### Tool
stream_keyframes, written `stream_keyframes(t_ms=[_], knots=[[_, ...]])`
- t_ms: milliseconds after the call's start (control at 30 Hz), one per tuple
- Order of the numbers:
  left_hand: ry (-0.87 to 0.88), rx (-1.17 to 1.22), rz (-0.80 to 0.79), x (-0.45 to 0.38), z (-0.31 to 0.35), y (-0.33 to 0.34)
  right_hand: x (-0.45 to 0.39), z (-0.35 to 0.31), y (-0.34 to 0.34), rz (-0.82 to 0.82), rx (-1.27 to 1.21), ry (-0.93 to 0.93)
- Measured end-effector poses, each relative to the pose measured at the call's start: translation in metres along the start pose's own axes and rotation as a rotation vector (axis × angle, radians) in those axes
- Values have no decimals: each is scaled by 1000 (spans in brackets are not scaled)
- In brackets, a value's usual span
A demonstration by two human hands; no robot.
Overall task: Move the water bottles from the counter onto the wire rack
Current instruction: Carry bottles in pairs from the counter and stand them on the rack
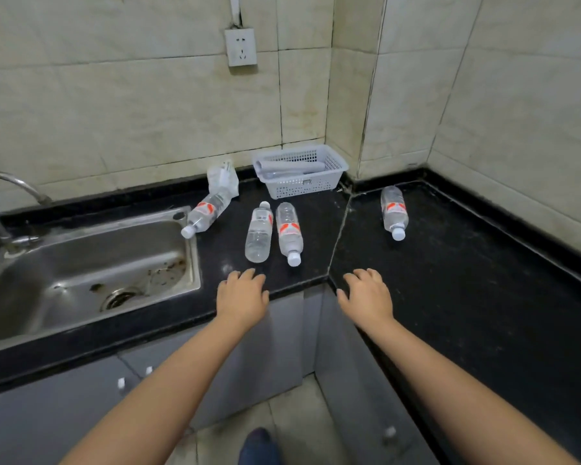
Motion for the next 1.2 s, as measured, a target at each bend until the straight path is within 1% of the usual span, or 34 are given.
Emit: stream_keyframes(t_ms=[33, 133, 200, 300, 400, 500, 567, 600, 667, 733, 800, 867, 900, 967, 1033, 1100, 1200], knots=[[42, -3, 3, -29, 2, -1, -21, 4, 1, 8, 1, 36], [203, -40, -53, -113, 9, 7, -78, 17, 5, 13, -9, 159], [335, -79, -109, -157, 18, 18, -105, 28, 10, -15, -3, 231], [544, -139, -147, -213, 38, 34, -136, 53, 19, -34, -16, 350], [764, -281, -207, -249, 60, 52, -147, 82, 29, -42, -38, 473], [974, -460, -318, -264, 82, 68, -154, 106, 36, -65, -58, 547], [1052, -462, -338, -272, 99, 72, -170, 122, 36, -51, -88, 577], [1054, -421, -338, -276, 108, 71, -181, 130, 32, -27, -109, 590], [1003, -310, -325, -286, 125, 71, -207, 144, 24, 27, -140, 594], [869, -149, -330, -300, 142, 71, -238, 161, 15, 70, -168, 602], [688, 47, -315, -316, 153, 70, -265, 181, 12, 80, -189, 663], [522, 184, -273, -332, 155, 72, -289, 201, 17, 56, -180, 723], [478, 206, -250, -337, 154, 75, -299, 208, 22, 30, -154, 745], [468, 184, -169, -340, 154, 79, -312, 217, 32, -15, -106, 775], [538, 130, -78, -336, 156, 82, -317, 221, 39, -4, -89, 782], [575, 72, -34, -335, 156, 86, -318, 222, 42, 23, -71, 758], [572, 34, -46, -336, 159, 88, -310, 223, 43, 4, -60, 693]])
Point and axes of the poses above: each hand's wrist, its own x-axis away from the middle knuckle, its own y-axis out of the palm, z = x × y, the point moved 8 cm from there along -x, towards the middle knuckle, and after that the axes turned 3 degrees about -y, right-handed, at the moved point
